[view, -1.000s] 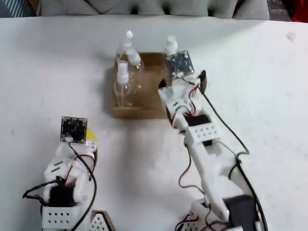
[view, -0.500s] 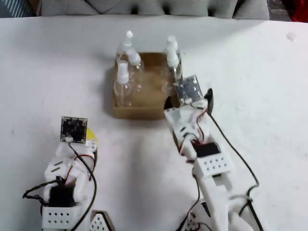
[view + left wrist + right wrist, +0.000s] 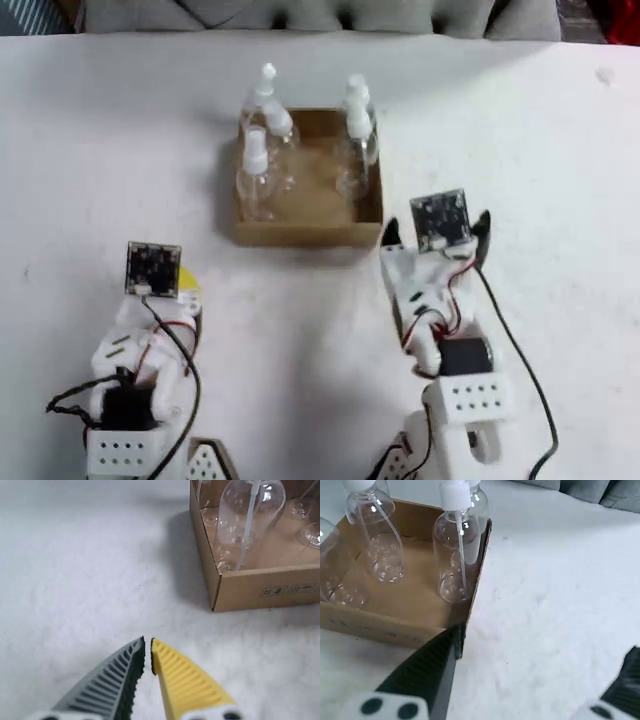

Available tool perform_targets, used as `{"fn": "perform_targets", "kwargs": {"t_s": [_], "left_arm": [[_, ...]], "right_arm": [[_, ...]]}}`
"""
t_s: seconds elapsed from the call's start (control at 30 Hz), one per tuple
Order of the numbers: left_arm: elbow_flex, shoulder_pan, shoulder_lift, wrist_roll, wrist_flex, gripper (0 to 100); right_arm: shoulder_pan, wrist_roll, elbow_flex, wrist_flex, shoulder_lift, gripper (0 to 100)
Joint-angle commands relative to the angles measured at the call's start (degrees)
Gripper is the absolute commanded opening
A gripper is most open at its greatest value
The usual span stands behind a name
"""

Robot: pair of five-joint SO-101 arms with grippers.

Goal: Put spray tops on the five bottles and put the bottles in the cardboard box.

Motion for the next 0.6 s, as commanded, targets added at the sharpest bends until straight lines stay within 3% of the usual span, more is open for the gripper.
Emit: {"fn": "perform_targets", "kwargs": {"t_s": [0.0, 0.3, 0.57], "left_arm": [[-0.1, -0.4, 0.0, -0.5, -1.7, 2], [-0.1, -0.2, 0.0, -0.5, -0.4, 2], [-0.1, -0.3, 0.0, -0.5, -0.1, 2]], "right_arm": [[1.0, 0.9, -0.5, 8.5, -8.6, 40.9], [1.0, 0.9, -0.2, 26.1, -20.9, 40.8], [6.2, 0.9, 11.6, 27.6, -34.0, 40.8]]}}
